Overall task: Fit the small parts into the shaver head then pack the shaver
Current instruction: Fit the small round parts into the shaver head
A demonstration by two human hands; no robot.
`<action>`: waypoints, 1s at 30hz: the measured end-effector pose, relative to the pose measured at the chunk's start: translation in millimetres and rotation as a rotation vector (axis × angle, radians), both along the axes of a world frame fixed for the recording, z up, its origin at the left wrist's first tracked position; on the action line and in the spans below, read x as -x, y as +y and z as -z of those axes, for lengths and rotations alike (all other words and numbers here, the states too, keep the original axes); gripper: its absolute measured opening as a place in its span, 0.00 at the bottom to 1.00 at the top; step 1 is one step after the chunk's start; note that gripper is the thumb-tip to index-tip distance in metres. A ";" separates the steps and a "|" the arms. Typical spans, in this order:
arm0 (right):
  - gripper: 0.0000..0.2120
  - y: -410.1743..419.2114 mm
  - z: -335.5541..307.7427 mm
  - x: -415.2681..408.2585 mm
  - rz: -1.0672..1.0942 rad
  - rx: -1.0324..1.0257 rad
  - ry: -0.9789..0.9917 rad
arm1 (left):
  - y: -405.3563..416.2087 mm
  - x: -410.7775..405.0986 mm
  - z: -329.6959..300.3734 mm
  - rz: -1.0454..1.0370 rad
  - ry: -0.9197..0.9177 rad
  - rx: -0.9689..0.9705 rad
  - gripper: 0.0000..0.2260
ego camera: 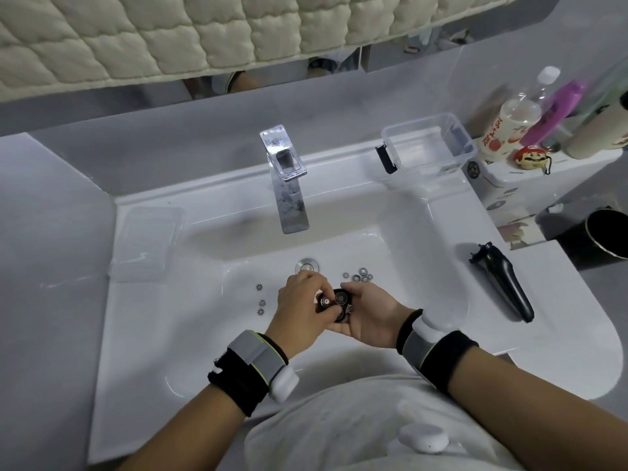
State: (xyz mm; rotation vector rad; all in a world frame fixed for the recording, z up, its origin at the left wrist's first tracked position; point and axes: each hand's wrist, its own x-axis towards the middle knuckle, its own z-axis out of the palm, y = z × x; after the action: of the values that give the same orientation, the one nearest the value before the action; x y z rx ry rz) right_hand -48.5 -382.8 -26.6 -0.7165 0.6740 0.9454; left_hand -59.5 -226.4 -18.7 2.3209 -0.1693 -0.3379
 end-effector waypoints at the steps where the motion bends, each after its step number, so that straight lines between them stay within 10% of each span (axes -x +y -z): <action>1: 0.21 0.0 0.2 0.2 0.019 -0.005 0.012 | 2.5 -0.9 0.9 -0.026 0.019 0.081 0.08; 8: 0.23 -2.9 4.6 0.4 0.141 -0.050 0.123 | 82.0 -32.3 54.4 -0.494 0.202 0.031 0.09; 14: 0.22 -2.9 9.9 1.3 0.154 -0.038 0.131 | 134.0 -20.9 113.0 -0.377 0.469 -0.324 0.18; 30: 0.22 -0.7 9.6 9.9 0.124 -0.026 0.131 | 115.5 -38.6 141.8 -0.083 0.445 -0.611 0.14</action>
State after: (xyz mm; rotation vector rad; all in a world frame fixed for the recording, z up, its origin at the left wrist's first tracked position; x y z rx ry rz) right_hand -58.4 -383.5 -36.1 -0.5864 0.8105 0.8900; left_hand -20.9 -110.9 -160.5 2.7543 0.2902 -0.9577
